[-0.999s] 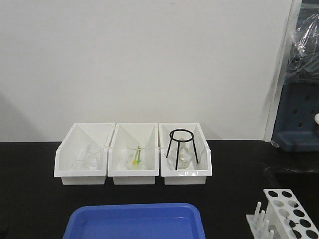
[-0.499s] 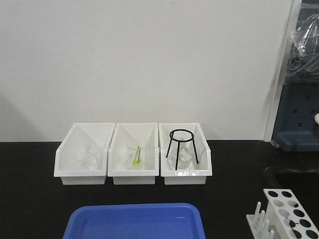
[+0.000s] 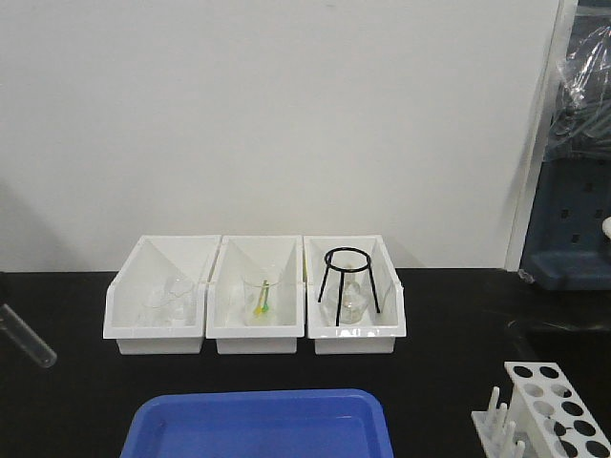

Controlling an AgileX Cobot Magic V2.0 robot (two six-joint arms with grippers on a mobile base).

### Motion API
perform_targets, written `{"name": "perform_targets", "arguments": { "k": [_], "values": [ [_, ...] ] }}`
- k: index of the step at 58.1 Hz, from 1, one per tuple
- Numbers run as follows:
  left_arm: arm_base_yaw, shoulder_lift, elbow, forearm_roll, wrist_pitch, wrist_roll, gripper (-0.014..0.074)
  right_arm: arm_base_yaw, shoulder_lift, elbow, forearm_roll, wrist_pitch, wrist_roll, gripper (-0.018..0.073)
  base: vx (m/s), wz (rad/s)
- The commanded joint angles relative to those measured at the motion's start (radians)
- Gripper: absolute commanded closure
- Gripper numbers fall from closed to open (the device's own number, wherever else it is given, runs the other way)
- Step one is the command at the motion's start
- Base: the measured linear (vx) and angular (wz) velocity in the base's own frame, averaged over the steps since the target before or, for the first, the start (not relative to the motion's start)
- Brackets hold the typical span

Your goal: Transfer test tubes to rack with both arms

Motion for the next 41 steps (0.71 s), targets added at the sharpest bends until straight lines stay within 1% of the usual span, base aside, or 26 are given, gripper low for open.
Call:
{"name": "perform_targets", "arguments": {
  "k": [1,6,9,13,18,26,29,34,37,41],
  "values": [
    [-0.032,0.001,-0.066,0.093,-0.074,-0.139,0.0591,-0.002,0.069,-0.076,0.112,-0.073,-0.124,0.0155,0.0,0.0],
    [-0.063,0.035,-0.096,0.145,-0.07,-0.234,0.0591,-0.002,0.143,-0.129,0.217,-0.058,-0.233,0.0128,0.0,0.0],
    [-0.083,0.054,-0.116,0.171,-0.069,-0.275,0.0591,-0.002,0.194,-0.171,0.269,-0.032,-0.318,0.011,0.0,0.0],
    [-0.116,0.091,-0.147,0.224,-0.068,-0.326,0.0591,-0.002,0.254,-0.225,0.351,0.012,-0.421,0.0084,0.0,0.0],
    [-0.152,0.13,-0.178,0.259,-0.067,-0.365,0.0591,-0.002,0.313,-0.282,0.465,0.054,-0.529,0.0061,0.0,0.0],
    [-0.211,0.185,-0.209,0.26,-0.066,-0.402,0.0591,0.004,0.383,-0.355,0.661,0.089,-0.712,0.0057,0.0,0.0],
    [-0.232,0.204,-0.217,0.26,-0.066,-0.409,0.0591,0.029,0.407,-0.378,0.706,0.103,-0.784,0.0057,0.0,0.0],
    [-0.272,0.234,-0.232,0.257,-0.065,-0.411,0.0591,0.117,0.453,-0.414,0.746,0.093,-0.88,0.0057,0.0,0.0],
    [-0.296,0.248,-0.238,0.257,-0.056,-0.422,0.0591,0.185,0.486,-0.435,0.746,0.055,-0.904,0.0057,0.0,0.0],
    [-0.321,0.262,-0.241,0.257,-0.049,-0.441,0.0591,0.266,0.532,-0.46,0.746,-0.008,-0.895,0.0057,0.0,0.0]
  ]
}}
